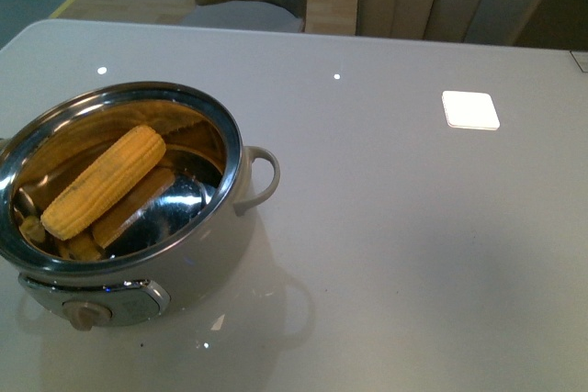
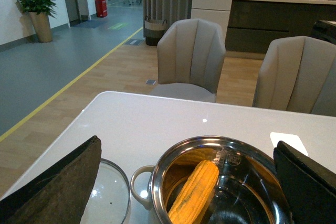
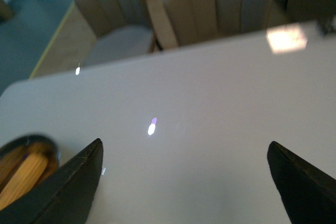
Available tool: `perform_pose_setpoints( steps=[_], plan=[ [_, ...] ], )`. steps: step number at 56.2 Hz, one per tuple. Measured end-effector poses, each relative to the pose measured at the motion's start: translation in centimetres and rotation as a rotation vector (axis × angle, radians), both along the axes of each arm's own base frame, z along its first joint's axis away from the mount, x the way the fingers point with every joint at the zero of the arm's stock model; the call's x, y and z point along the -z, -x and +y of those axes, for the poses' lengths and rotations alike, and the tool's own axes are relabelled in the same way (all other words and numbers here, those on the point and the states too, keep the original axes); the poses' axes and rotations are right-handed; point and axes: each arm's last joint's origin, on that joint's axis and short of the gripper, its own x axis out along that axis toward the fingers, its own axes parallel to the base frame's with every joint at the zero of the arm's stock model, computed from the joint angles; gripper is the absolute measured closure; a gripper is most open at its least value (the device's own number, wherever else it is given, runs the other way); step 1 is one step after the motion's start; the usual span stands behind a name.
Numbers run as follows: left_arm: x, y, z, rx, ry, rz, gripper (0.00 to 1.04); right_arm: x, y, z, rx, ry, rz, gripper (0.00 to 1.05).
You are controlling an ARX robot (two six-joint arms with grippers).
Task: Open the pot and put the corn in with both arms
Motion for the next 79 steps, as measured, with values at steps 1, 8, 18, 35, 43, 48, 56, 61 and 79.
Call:
perform_pose_setpoints(
  steps=[1, 8, 18, 35, 43, 48, 56, 61, 79],
  plan=[
    [0.0, 0.0, 0.0, 0.000, 0.000, 0.000, 0.07, 0.2, 0.1, -0.1, 0.000, 0.008, -0.002, 0.51],
    [0.0, 0.0, 0.0, 0.000, 0.000, 0.000, 0.07, 1.4, 0.6, -0.7, 0.002, 0.039, -0.001, 0.71],
    [0.0, 0.0, 0.0, 0.000, 0.000, 0.000, 0.07, 2.7, 1.2, -1.2, 0.002, 0.055, -0.003, 1.01],
    [0.0, 0.0, 0.0, 0.000, 0.000, 0.000, 0.07, 4.3, 2.2, -2.4, 0.008, 0.061, -0.006, 1.03],
    [0.0, 0.0, 0.0, 0.000, 0.000, 0.000, 0.07, 4.8, 2.6, -2.4, 0.008, 0.061, -0.005, 1.03],
    [0.0, 0.0, 0.0, 0.000, 0.000, 0.000, 0.07, 5.0, 2.7, -2.4, 0.008, 0.061, -0.004, 1.03],
    [0.0, 0.0, 0.0, 0.000, 0.000, 0.000, 0.07, 5.3, 2.9, -2.4, 0.007, 0.061, -0.020, 1.03],
    [0.0, 0.0, 0.0, 0.000, 0.000, 0.000, 0.07, 5.2, 3.1, -2.4, 0.008, 0.061, -0.035, 1.03],
    [0.0, 0.0, 0.0, 0.000, 0.000, 0.000, 0.07, 5.5, 4.3, -2.4, 0.009, 0.061, -0.028, 1.03]
  ],
)
